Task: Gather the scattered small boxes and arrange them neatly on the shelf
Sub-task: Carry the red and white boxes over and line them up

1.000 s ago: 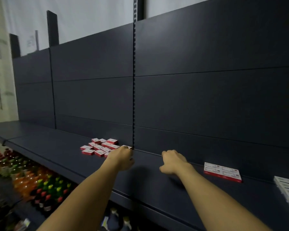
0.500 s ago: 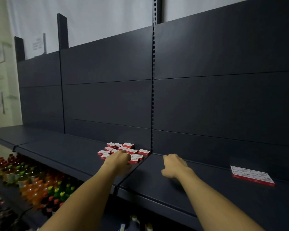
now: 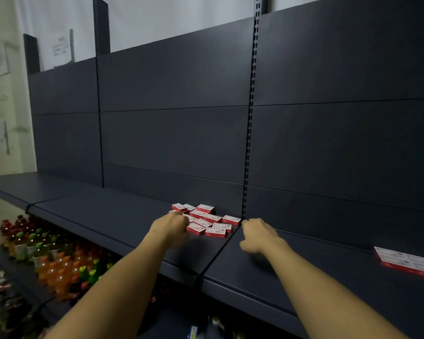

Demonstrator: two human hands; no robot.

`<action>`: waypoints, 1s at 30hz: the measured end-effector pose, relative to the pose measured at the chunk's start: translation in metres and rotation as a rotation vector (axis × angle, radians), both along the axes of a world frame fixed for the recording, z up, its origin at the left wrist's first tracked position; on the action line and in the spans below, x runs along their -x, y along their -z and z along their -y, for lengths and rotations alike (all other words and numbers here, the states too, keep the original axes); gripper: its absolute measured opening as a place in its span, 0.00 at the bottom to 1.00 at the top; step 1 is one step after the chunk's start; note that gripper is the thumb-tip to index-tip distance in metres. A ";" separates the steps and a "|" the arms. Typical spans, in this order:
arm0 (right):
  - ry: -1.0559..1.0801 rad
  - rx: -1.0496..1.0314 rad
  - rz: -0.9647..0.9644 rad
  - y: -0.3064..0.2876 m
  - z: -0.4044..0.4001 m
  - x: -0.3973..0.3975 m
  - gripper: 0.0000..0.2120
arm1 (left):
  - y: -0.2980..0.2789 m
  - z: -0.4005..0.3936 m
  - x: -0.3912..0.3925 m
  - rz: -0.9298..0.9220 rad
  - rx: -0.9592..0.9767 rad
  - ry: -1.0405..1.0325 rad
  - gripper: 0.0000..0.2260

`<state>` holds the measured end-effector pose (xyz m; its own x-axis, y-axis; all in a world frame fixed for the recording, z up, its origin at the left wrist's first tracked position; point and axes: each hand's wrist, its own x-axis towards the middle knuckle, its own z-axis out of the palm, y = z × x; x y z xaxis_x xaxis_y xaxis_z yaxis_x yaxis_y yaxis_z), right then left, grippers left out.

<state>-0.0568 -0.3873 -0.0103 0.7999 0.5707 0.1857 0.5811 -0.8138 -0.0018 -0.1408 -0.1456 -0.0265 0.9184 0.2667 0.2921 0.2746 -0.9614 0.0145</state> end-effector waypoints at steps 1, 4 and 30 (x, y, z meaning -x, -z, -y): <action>-0.007 -0.002 0.007 -0.002 -0.007 -0.004 0.18 | -0.001 -0.008 -0.002 0.012 0.002 -0.001 0.15; -0.034 -0.009 0.015 -0.009 -0.031 -0.020 0.18 | -0.004 -0.029 -0.008 0.007 -0.014 -0.016 0.18; -0.017 -0.072 -0.022 -0.006 -0.139 -0.148 0.21 | -0.007 -0.158 -0.136 -0.079 -0.102 -0.007 0.21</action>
